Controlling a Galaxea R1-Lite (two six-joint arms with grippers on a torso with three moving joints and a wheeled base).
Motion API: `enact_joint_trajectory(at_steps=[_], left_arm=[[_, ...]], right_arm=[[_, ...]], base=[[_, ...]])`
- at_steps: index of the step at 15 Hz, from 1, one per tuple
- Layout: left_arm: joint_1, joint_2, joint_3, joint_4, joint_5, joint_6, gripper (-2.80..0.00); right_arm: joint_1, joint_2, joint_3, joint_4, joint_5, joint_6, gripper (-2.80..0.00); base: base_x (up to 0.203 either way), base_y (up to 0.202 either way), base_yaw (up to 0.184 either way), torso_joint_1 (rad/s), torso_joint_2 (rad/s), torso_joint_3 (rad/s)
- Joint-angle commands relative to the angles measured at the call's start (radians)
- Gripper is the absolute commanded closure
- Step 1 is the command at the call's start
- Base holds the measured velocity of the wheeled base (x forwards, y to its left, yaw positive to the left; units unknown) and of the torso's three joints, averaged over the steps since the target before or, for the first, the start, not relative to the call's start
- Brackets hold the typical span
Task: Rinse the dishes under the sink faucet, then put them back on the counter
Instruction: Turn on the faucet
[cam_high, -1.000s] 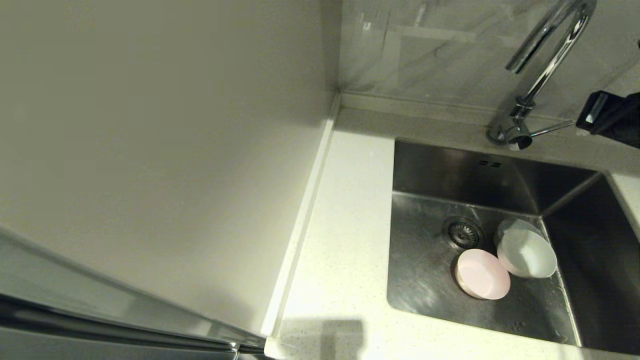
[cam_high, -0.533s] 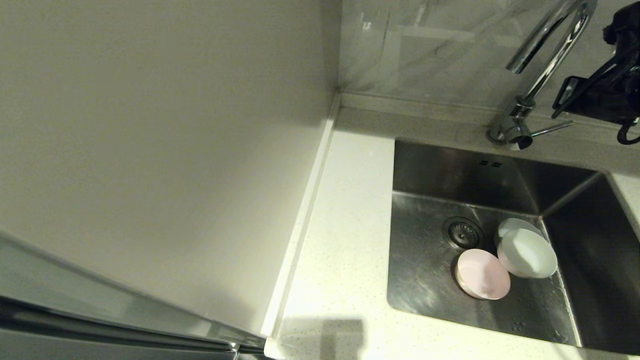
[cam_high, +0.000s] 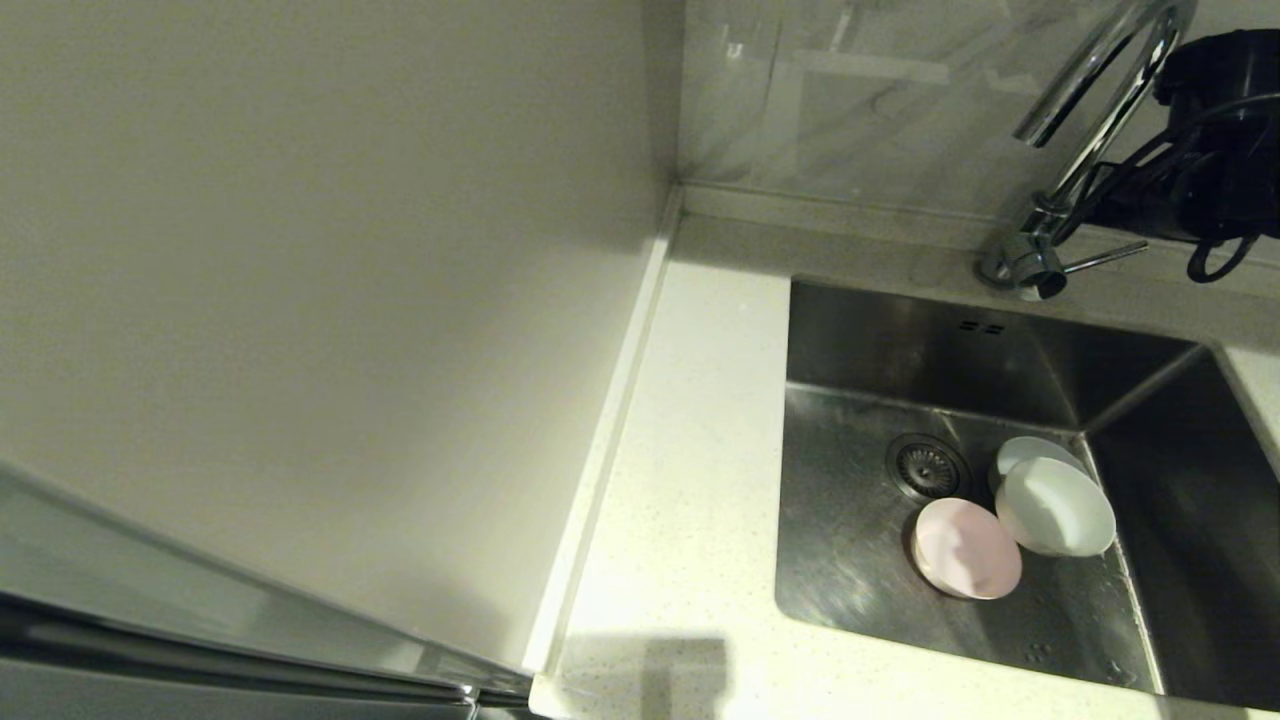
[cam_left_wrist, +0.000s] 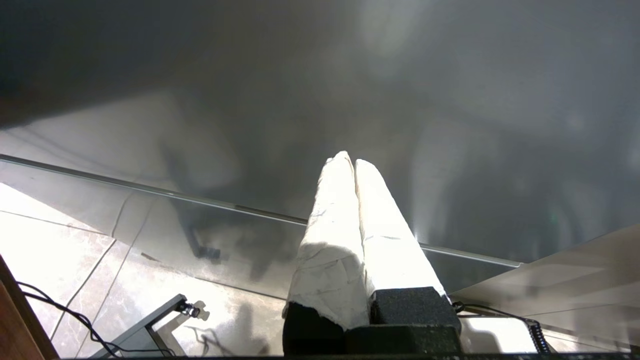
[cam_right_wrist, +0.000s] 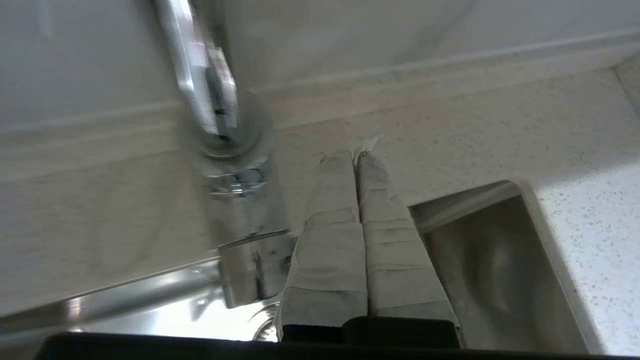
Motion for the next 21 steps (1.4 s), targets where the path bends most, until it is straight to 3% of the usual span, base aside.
enact_joint_trajectory(at_steps=[1,6,10,13,16,18,21], left_arm=[[-0.001,-0.004,0.0,0.0,0.0,0.0,0.0],[0.0,-0.003,0.0,0.0,0.0,0.0,0.0],[-0.001,-0.003,0.0,0.0,0.0,-0.001,0.0],[-0.001,-0.003,0.0,0.0,0.0,-0.001,0.0],[0.0,-0.004,0.0,0.0,0.0,0.0,0.0],[-0.001,-0.004,0.0,0.0,0.0,0.0,0.0],[0.0,-0.003,0.0,0.0,0.0,-0.001,0.0]], right_arm=[[-0.015,0.023,0.002,0.0,-0.003,-0.009,0.0],[-0.038,-0.005,0.038,0.036,-0.016,-0.071,0.0],[-0.04,-0.073,0.038,0.275,0.003,-0.083,0.0],[-0.04,-0.093,0.033,0.266,0.022,-0.073,0.0],[-0.052,-0.12,0.042,0.165,-0.011,-0.05,0.0],[-0.117,-0.17,0.098,0.153,-0.081,-0.056,0.0],[-0.271,-0.293,0.28,0.107,-0.091,-0.094,0.0]], base=[[0.0,0.0,0.0,0.0,0.0,0.0],[0.0,0.0,0.0,0.0,0.0,0.0],[0.0,0.0,0.0,0.0,0.0,0.0],[0.0,0.0,0.0,0.0,0.0,0.0],[0.0,0.0,0.0,0.0,0.0,0.0],[0.0,0.0,0.0,0.0,0.0,0.0],[0.0,0.0,0.0,0.0,0.0,0.0]])
